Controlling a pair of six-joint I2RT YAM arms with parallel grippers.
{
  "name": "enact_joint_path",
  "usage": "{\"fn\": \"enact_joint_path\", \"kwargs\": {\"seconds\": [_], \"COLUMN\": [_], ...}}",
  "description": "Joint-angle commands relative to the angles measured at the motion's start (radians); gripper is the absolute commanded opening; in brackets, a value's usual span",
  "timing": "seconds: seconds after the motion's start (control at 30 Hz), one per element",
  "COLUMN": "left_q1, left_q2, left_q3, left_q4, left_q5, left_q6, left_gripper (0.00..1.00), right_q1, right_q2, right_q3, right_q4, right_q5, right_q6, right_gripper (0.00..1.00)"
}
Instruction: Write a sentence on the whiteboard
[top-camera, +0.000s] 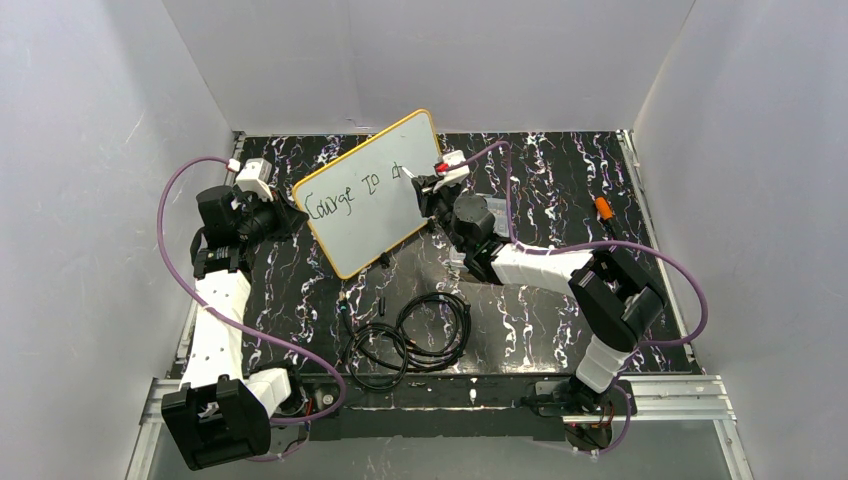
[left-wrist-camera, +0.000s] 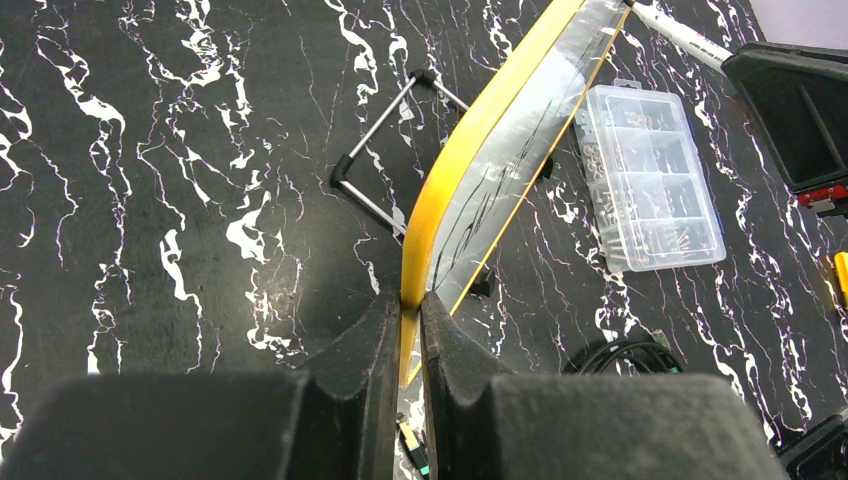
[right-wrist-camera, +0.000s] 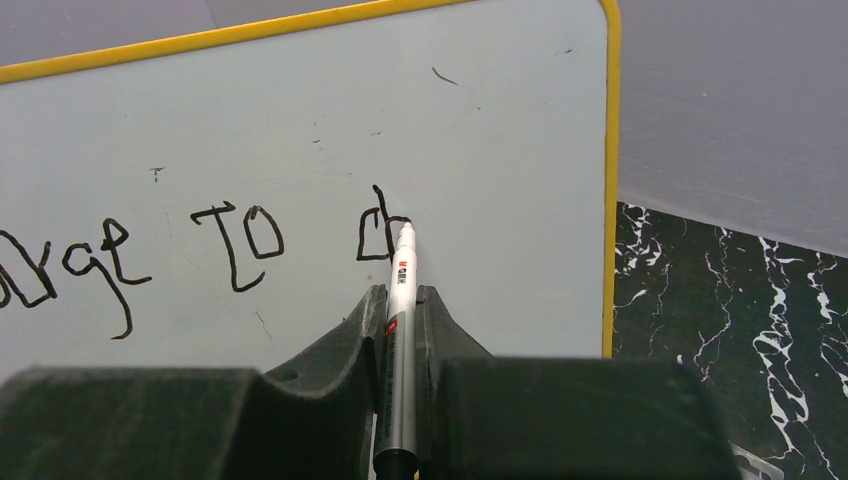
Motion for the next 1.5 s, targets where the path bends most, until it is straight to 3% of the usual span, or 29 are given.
{"fn": "enact_joint_path", "kwargs": {"seconds": [0.0,0.7,1.47], "left_q1": [-0.005,-0.005,-0.006], "left_q2": [-0.008,-0.013,-0.005], "left_q3": [0.006,0.005,0.005], "left_q4": [-0.015,-0.014,-0.015], "left_q5": [0.015,0.011,0.011], "left_q6": [-0.001,-0.001,0.002], "left_gripper": [0.00,0.00,0.00], "right_q1": [-0.008,-0.008,-0.044], "right_q2": [0.005,-0.044,-0.007], "right_q3": [0.037,-0.040,0.049], "right_q4": [0.028,0.037,0.071], "right_q5": [0.014,0.020,-0.009], "right_q6": [-0.016,0.017,-0.015], "right_gripper": [0.01,0.01,0.01]}}
